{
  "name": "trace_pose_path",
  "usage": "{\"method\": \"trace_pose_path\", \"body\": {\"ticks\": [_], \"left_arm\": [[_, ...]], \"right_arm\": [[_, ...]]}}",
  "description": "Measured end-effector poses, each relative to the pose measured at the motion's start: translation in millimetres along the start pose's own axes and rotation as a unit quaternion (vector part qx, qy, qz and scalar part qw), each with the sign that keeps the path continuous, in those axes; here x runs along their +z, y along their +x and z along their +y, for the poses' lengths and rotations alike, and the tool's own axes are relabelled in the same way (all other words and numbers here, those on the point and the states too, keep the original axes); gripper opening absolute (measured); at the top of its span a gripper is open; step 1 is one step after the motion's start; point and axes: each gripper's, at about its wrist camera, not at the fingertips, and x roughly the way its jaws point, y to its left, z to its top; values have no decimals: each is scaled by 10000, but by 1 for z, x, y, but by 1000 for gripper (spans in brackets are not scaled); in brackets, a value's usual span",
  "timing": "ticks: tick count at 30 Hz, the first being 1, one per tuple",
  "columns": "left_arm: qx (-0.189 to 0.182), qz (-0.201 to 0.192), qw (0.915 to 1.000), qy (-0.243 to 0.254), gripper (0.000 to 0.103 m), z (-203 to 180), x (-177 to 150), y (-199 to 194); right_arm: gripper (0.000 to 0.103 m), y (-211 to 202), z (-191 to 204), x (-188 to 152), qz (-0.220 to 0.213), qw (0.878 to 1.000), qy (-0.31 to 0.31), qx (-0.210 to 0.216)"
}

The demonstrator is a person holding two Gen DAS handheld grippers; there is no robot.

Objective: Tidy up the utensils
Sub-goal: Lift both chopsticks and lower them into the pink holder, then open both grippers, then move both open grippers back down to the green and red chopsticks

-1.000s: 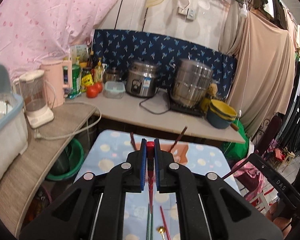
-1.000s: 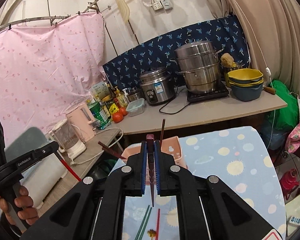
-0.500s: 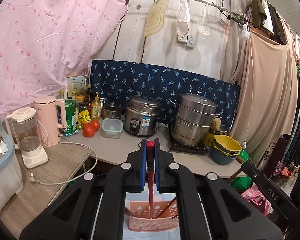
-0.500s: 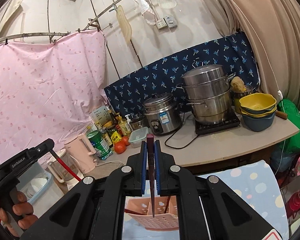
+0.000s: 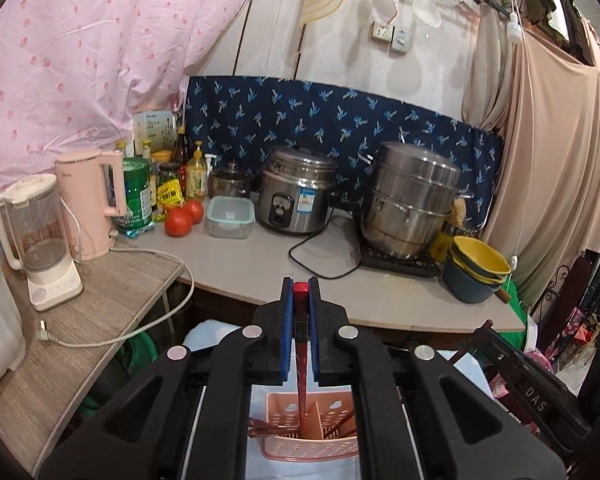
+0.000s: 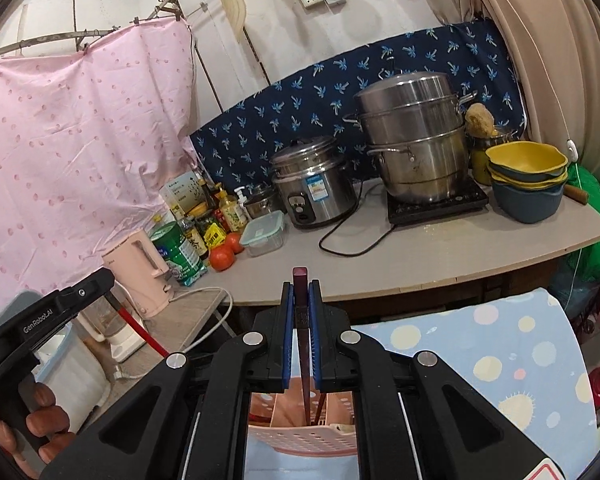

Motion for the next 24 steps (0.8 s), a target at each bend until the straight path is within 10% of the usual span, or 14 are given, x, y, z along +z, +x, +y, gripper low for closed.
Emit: {"method": "trace_pose_path", "body": {"ticks": [12, 17, 24], "left_arm": [[130, 238, 9996, -91, 8, 6, -25, 18], [191, 197, 9995, -133, 35, 7, -28, 11], [205, 252, 9994, -142, 36, 8, -33, -3]], "right_arm": [[15, 16, -7, -25, 276, 9995, -7, -147], [24, 8, -10, -22, 192, 9996, 61, -180], [24, -14, -5, -26, 155, 9998, -33, -149]]}}
